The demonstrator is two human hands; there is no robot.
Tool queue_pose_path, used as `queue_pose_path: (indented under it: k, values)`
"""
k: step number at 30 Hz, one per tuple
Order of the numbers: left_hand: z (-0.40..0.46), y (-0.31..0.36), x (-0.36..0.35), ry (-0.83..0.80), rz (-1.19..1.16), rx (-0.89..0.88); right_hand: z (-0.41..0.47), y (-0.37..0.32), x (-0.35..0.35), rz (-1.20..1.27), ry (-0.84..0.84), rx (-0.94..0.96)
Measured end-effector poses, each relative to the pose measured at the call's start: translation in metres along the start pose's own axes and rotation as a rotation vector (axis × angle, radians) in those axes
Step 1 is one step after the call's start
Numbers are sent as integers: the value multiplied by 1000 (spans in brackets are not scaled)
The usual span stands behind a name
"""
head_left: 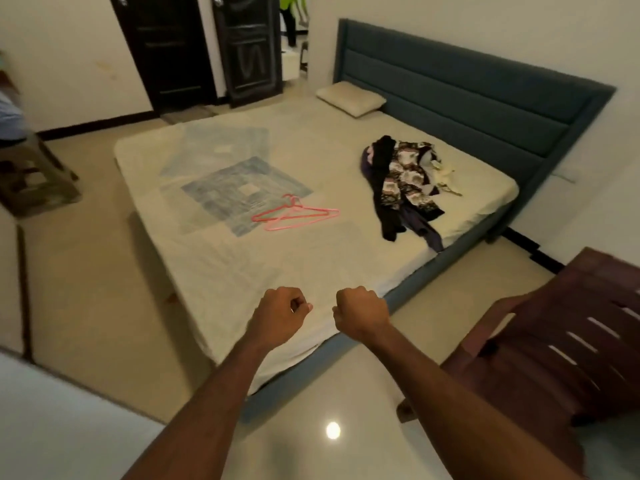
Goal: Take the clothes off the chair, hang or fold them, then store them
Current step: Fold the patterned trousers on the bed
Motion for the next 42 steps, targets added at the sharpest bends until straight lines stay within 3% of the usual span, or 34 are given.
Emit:
queue_pose_path:
  k: [9, 18, 29, 37, 42]
  values:
    - [183, 87, -95, -125, -49, -164, 124, 146, 56, 136, 78, -218]
    - [419, 108, -219, -235, -133, -183, 323, 284, 78, 176, 109, -392]
    - [657, 87, -351, -413, -106, -51, 535, 396, 47, 287, -87, -516]
    - [743, 26, -457, -522, 27, 20, 659, 463, -31, 362, -17, -509]
    - [790, -34, -476, -416, -4, 107, 731, 468, -95, 493, 36, -463]
Point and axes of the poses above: each hand's wrist, its own z-axis towards the middle knuckle, its own x-axis out of the back of the hand, y = z × x, the point moved 8 cm from there along z, towards the middle knuckle, and after that the axes turned 10 degrees about -x, right-handed, at the moved point
